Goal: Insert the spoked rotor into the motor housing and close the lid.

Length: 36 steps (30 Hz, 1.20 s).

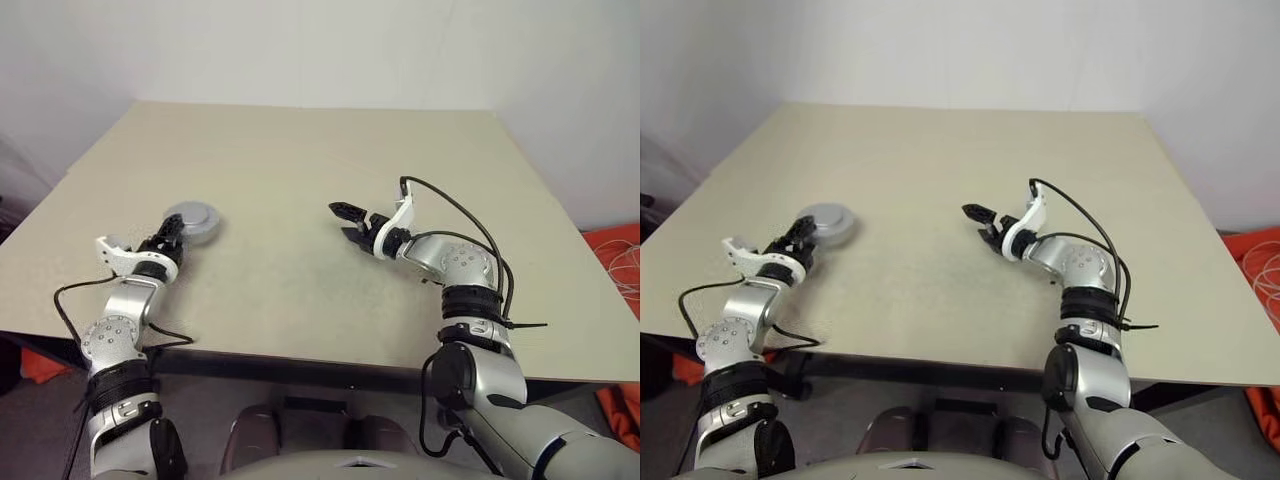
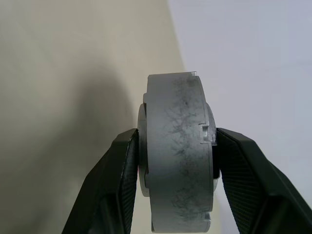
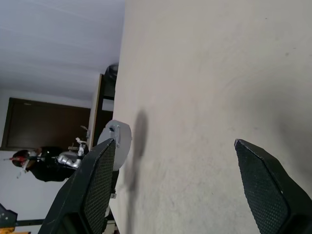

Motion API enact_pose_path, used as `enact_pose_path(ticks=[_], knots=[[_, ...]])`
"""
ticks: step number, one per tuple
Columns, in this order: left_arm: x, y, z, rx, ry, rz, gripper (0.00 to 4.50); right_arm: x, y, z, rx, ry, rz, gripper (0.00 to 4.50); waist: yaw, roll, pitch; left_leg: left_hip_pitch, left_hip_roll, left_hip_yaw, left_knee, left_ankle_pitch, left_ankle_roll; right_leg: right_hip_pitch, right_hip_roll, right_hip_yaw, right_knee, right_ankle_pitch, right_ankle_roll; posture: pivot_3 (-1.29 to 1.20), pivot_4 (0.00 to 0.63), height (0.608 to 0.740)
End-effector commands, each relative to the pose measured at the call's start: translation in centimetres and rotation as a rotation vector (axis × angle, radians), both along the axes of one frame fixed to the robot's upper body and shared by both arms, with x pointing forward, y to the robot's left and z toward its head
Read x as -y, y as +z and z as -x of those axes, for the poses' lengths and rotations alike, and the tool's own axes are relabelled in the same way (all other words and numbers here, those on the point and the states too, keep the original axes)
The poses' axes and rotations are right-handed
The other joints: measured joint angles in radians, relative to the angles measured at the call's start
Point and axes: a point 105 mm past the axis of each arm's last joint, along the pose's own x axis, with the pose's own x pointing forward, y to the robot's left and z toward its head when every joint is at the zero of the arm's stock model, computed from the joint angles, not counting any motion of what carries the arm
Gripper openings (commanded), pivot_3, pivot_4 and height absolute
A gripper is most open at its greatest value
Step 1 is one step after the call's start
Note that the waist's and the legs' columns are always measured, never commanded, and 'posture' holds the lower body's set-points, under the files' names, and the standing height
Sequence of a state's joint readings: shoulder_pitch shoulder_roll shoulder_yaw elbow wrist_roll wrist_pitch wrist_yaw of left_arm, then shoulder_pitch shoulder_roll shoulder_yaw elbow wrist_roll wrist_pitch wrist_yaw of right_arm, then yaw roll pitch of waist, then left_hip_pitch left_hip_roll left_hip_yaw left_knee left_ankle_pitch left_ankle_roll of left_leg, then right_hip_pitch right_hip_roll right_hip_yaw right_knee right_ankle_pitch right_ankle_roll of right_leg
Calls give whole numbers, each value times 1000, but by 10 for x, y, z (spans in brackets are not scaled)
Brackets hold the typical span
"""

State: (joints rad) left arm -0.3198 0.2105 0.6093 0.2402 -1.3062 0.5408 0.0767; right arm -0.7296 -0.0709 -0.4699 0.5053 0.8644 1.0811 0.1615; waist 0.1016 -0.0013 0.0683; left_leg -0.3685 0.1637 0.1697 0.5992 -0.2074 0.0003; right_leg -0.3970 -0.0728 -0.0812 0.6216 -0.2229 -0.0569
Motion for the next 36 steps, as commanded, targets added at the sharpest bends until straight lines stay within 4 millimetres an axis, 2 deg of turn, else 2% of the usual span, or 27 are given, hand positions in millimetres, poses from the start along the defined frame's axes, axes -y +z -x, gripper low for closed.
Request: enact_pose_path(ticks=[1, 5, 10, 17, 23, 26, 28, 33, 36], knots=[[-14, 18, -5, 55, 55, -26, 2114, 1, 16, -3, 62, -6, -11, 4387, 0, 0, 0, 0, 0, 0, 0, 0, 0, 0, 0, 0, 0, 0, 0, 0, 0, 740], [-18, 3, -7, -2, 65, 4, 2114, -3, 14, -1, 63, 8, -4, 4387, 1, -1, 0, 0, 0, 0, 0, 0, 0, 0, 0, 0, 0, 0, 0, 0, 0, 740], [-16, -3, -7, -31, 57, -11, 2114, -3, 14, -1, 65, 9, 4, 4387, 1, -2, -1, 3, 0, 0, 0, 0, 0, 3, 0, 0, 0, 0, 0, 0, 0, 740], [-18, -9, -7, -70, 63, -15, 4356, -3, 12, -2, 56, 8, 11, 4431, 1, -2, -1, 10, 0, 0, 0, 0, -1, 10, 0, 0, 0, -1, 0, 0, 0, 740], [-37, -16, -2, -145, 166, -88, 4356, -2, 9, -2, 43, 15, 23, 4431, -4, -2, -1, 18, 0, 0, 0, 1, -2, 16, 0, 0, 0, -6, 1, 0, 0, 740], [-58, -31, 7, -282, 282, -200, 4356, -2, 7, -3, 35, 21, 36, 4431, -10, -2, -1, 20, 1, 0, -1, 2, -3, 18, 0, 0, 0, -6, 1, 0, 0, 740], [-64, -35, 10, -324, 324, -228, 4356, -2, 6, -3, 33, 26, 41, 4431, -16, -1, -1, 22, 2, 1, -2, 2, -4, 21, 0, 1, 0, -6, 1, 0, 0, 740], [-86, -39, 23, -436, 461, -401, 4356, -4, 4, -2, 29, 45, 48, 4431, -38, 0, -2, 25, 4, 1, -3, 2, -4, 24, 3, 1, -1, -6, 1, 0, 0, 740], [-89, -34, 24, -443, 487, -501, 4356, -5, 3, -1, 30, 52, 50, 4431, -43, 1, -2, 24, 7, 1, -3, 2, -4, 23, 6, 1, -2, -7, 0, 0, 0, 740]])
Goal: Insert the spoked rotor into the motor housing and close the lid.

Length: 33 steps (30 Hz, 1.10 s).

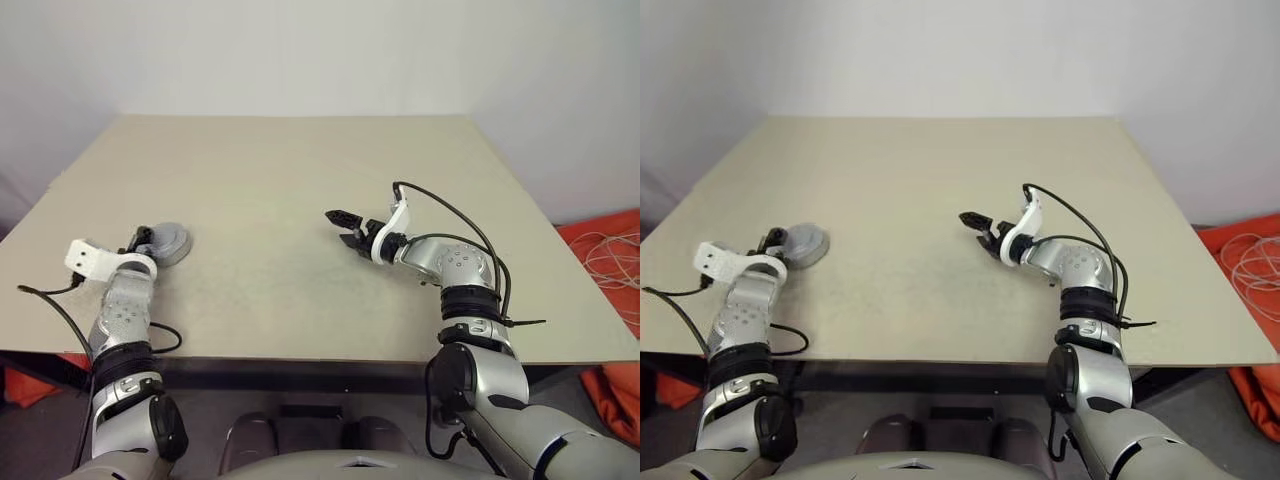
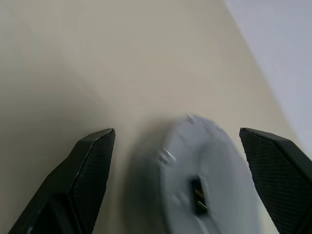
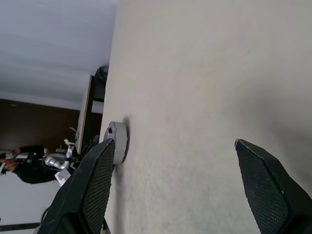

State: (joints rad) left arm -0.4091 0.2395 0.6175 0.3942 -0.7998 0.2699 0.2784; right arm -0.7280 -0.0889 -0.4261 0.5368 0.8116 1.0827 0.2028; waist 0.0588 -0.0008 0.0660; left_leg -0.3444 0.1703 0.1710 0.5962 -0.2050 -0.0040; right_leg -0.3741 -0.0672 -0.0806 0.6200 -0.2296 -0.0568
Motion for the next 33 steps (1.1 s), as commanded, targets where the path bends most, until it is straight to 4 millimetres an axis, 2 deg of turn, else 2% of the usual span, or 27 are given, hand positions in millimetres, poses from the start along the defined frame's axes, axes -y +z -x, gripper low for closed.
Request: enact_pose_path(ticks=[1, 5, 8, 10, 12, 13, 18, 22, 24, 27, 33], knots=[[-26, -4, 17, -97, 95, -153, 4356, -4, 14, -3, 49, 22, -8, 4431, 0, 0, 0, 0, 0, 0, 0, 0, 0, 0, 0, 0, 0, 0, 0, 0, 0, 740], [-14, 20, 1, -46, -3, -300, 4356, -5, 16, -1, 107, 45, 19, 4431, 11, 0, 0, -2, 0, -1, 0, 0, 0, -4, 1, 0, 0, 0, -1, 0, 0, 740], [14, 43, -16, 41, -192, -433, 4356, -3, 20, 3, 241, 78, 100, 4431, 36, -1, 0, -8, -1, -1, 1, 0, 0, -11, 0, 0, 0, 4, -7, 0, 0, 740], [55, 63, -26, 184, -431, -451, 4356, 1, 25, 9, 367, 131, 164, 4431, 53, -2, 0, -9, -1, -1, 1, -1, 1, -11, 0, -1, 0, 4, -8, 0, 0, 740], [95, 79, -22, 294, -678, -489, 4356, 5, 27, 20, 500, 220, 237, 4431, 72, -2, 0, -10, -2, 0, 1, -2, 3, -11, -2, -1, 0, 4, -9, 0, 0, 740], [107, 82, -18, 311, -764, -519, 4356, 8, 27, 24, 549, 256, 269, 4431, 76, -2, 0, -10, -3, 1, 1, -2, 4, -11, -4, -1, 0, 4, -9, 0, 0, 740], [140, 89, 2, 344, -1052, -584, 4356, 23, 34, 31, 730, 317, 343, 4431, 64, -2, 0, -7, -4, 2, 1, -3, 5, -10, -6, 0, 1, 4, -9, 0, 0, 740], [161, 79, 18, 306, -1239, -658, 4356, 37, 33, 30, 774, 333, 394, 4431, 59, -2, 0, -6, -3, 2, 1, -2, 4, -10, -5, 0, 2, 3, -8, 0, 0, 740], [167, 71, 22, 275, -1284, -702, 4356, 45, 27, 34, 757, 390, 409, 4431, 61, -2, 0, -5, -4, 2, 2, -2, 4, -10, -5, 0, 2, 3, -8, 0, 0, 740], [178, 72, 24, 303, -1314, -700, 4356, 54, 20, 43, 753, 468, 435, 4431, 64, -2, 0, -6, -4, 2, 2, -3, 5, -9, -5, 0, 1, 3, -9, 0, 0, 740], [195, 74, 17, 338, -1318, -778, 4356, 56, 10, 53, 772, 560, 480, 4431, 64, -2, 0, -6, -4, 2, 2, -3, 6, -9, -5, 0, 1, 4, -9, 0, 0, 740]])
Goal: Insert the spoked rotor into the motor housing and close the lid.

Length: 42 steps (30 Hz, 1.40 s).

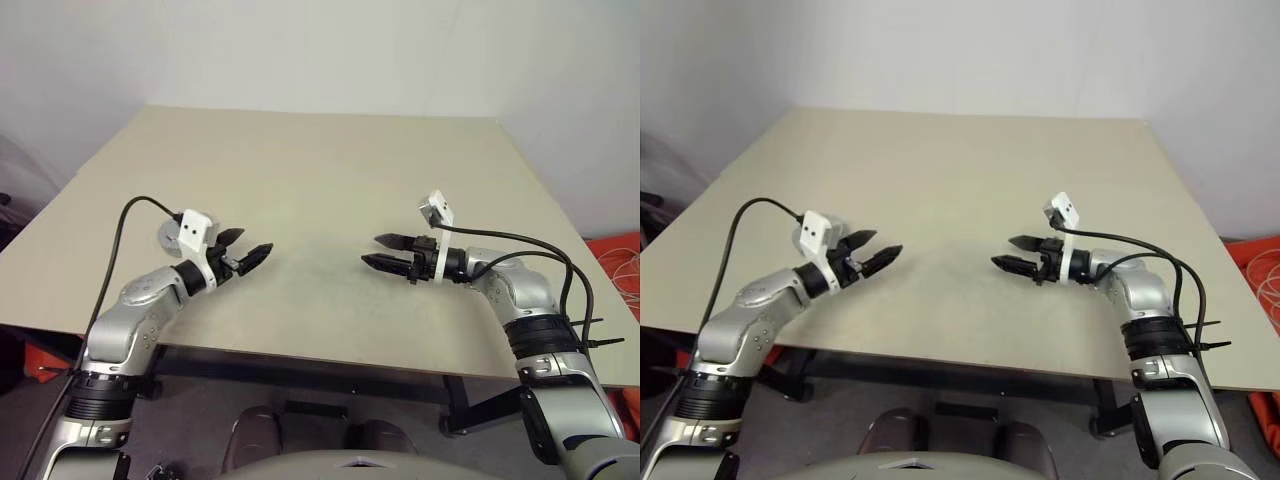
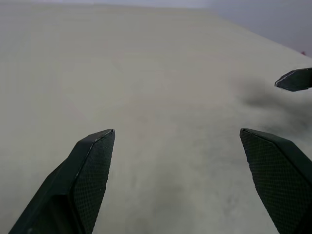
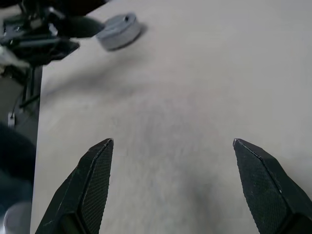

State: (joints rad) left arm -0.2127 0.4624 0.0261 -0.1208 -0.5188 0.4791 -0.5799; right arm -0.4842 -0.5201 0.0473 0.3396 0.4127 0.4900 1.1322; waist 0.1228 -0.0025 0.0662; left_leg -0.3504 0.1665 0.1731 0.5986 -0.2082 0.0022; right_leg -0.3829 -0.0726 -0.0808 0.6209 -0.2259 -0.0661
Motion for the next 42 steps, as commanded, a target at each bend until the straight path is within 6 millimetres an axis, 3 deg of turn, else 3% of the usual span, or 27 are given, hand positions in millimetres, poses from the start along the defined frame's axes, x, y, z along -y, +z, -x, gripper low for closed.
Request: enact_pose_path(ticks=[1, 8, 20, 42], knots=[[12, 18, -5, 105, -23, -22, 4356, -5, 7, 1, 61, 40, 9, 4431, 0, 0, 0, 0, 0, 0, 0, 0, 0, 0, 0, 0, 0, 0, 0, 0, 0, 740], [25, 14, -7, 106, -43, -11, 4356, -14, 4, -2, 84, 31, 9, 4431, -3, 0, 0, 0, 0, 0, 0, 0, 0, 0, 0, 0, 0, 0, 0, 0, 0, 740], [17, 10, -11, 104, 24, 4, 4356, -18, 10, -24, 161, -100, -19, 4431, -2, 0, 0, 0, 0, 0, 0, 0, 1, 0, 0, 0, 0, 0, -1, 0, 0, 740], [9, 7, -6, 91, 85, 45, 4356, -25, 19, -30, 248, -110, -34, 4431, -3, 0, 0, -1, 0, 0, 0, -1, 2, 0, 0, 0, -1, 0, -1, 0, 0, 740]])
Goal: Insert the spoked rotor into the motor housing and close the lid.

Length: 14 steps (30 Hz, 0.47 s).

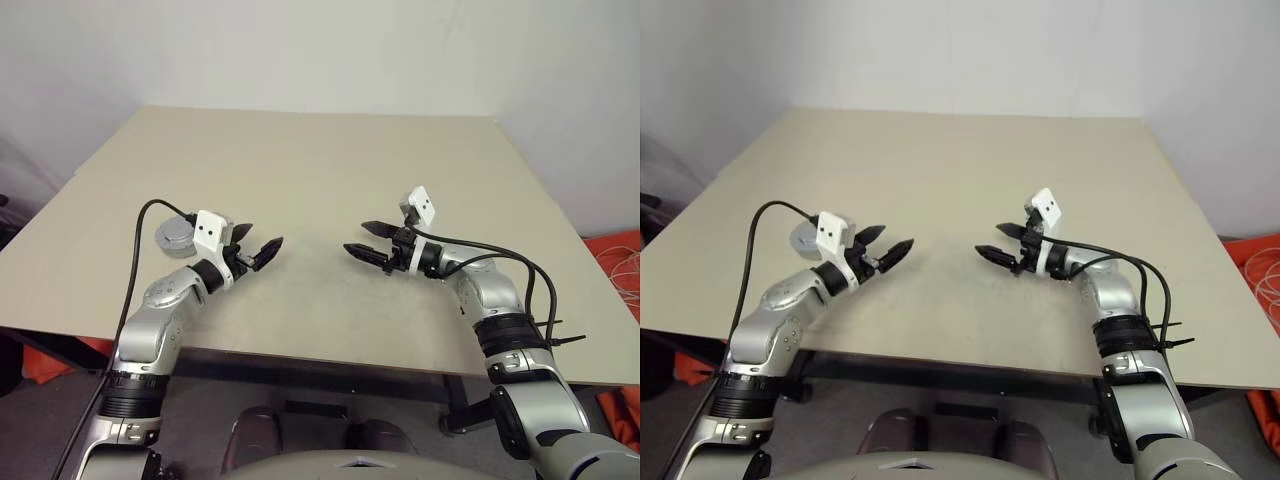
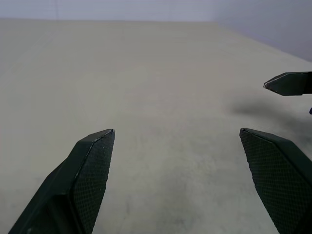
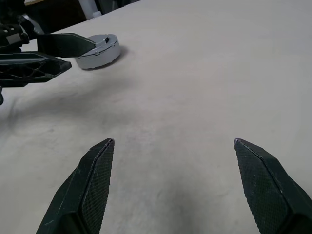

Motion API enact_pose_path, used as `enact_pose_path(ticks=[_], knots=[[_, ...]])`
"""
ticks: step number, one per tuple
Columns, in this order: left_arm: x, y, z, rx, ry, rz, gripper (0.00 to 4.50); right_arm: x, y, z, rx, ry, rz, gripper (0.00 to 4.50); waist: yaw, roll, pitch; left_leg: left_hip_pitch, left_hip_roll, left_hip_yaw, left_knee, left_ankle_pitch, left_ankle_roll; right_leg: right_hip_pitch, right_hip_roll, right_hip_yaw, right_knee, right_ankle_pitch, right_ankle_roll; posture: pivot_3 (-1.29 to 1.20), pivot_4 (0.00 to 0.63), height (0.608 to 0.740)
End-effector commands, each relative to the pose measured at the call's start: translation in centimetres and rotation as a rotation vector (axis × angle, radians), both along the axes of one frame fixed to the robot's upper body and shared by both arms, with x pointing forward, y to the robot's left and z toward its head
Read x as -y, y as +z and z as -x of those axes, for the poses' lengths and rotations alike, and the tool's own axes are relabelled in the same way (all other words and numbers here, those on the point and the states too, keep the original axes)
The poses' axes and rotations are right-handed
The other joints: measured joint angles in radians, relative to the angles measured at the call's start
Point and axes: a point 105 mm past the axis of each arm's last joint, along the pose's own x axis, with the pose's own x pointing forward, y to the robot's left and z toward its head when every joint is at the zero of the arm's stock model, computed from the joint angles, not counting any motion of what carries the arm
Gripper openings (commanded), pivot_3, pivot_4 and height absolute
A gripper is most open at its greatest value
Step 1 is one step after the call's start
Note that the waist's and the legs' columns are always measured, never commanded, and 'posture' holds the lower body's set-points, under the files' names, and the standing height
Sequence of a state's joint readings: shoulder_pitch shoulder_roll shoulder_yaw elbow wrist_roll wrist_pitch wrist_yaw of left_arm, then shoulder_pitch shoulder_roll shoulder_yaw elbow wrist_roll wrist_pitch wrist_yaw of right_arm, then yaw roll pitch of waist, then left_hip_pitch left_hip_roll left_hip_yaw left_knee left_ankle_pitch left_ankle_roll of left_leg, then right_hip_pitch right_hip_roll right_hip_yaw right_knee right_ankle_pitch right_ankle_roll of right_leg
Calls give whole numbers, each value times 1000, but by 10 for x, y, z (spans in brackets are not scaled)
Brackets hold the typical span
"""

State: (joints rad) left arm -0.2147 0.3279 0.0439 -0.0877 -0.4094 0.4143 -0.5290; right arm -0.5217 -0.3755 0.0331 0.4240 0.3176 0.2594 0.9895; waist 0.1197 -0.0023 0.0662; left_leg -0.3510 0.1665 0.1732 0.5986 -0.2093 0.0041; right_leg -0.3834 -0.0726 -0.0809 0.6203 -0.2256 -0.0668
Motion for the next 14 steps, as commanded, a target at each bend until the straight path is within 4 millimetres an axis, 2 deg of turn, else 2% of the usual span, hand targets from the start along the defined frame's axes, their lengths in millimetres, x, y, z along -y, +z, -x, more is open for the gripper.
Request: enact_pose_path(ticks=[1, 7, 14], knots=[[1, 13, 3, 50, -8, 14, 4356, 0, 17, -6, 60, -6, -27, 4431, 0, 0, 0, 0, 0, 0, 0, 0, 0, 0, 0, 0, 0, 0, 0, 0, 0, 740], [0, 14, 5, 48, -16, 13, 4356, -2, 17, -4, 35, 13, -48, 4431, 0, 0, 0, 0, 0, 0, 0, -1, 2, 0, 0, 0, 0, 0, 0, 0, 0, 740], [1, 13, 2, 49, -16, -3, 4356, 1, 14, -12, 72, -31, 0, 4431, -1, 0, 0, 0, 0, 0, 0, -2, 3, 0, 0, 0, 0, 0, 0, 0, 0, 740]])
